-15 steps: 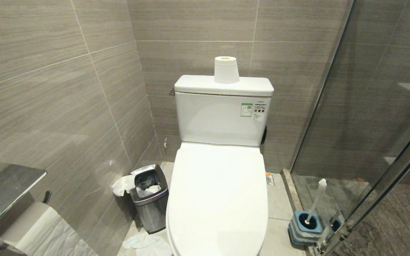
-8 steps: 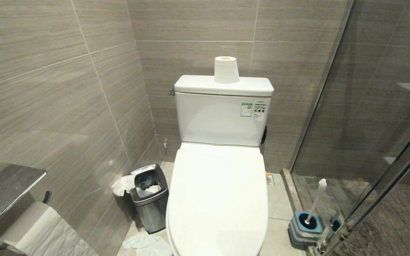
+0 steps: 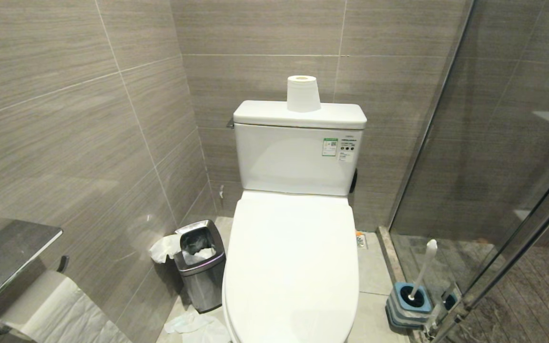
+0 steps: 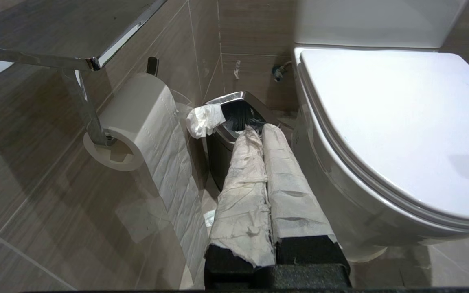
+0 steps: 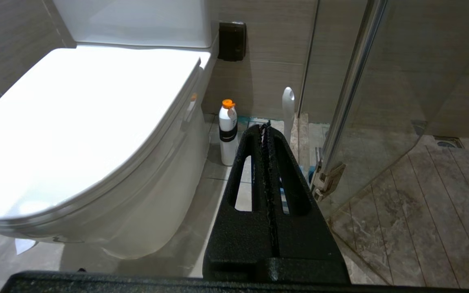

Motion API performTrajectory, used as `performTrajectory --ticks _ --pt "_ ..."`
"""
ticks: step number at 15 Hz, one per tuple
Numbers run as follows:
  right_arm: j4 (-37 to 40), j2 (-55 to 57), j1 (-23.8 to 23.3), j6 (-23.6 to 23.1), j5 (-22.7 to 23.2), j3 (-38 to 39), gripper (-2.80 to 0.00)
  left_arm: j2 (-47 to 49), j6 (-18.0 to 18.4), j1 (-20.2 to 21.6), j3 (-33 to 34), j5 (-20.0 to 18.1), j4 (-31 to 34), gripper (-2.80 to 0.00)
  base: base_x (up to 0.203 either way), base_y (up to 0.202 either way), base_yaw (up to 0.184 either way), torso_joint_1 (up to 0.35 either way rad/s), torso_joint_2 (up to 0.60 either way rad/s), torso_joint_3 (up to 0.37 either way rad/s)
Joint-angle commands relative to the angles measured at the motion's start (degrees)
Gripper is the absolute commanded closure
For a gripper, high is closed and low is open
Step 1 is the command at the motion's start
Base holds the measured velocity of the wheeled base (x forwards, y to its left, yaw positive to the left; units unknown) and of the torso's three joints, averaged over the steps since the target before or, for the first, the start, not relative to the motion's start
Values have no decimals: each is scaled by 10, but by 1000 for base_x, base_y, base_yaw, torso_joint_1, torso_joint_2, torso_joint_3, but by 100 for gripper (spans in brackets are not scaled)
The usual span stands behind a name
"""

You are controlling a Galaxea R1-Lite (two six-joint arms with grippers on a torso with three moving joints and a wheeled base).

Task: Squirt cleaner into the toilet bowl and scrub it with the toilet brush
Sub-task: Use the left hand to lift the toilet lid slightly

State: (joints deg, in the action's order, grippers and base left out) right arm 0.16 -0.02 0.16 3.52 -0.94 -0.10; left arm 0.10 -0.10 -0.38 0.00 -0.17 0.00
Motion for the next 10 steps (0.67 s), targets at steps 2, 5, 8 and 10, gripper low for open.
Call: performTrajectory --ticks 2,5,8,10 --pt "0 0 0 0 0 -1 0 1 0 0 1 0 0 0 0 0 0 0 0 0" --pt "0 0 0 0 0 0 0 1 0 -1 1 0 0 0 0 0 0 0 0 0" --pt "0 0 0 0 0 0 0 1 0 0 1 0 0 0 0 0 0 0 0 0" --pt "0 0 0 0 0 0 0 1 0 0 1 0 0 0 0 0 0 0 0 0"
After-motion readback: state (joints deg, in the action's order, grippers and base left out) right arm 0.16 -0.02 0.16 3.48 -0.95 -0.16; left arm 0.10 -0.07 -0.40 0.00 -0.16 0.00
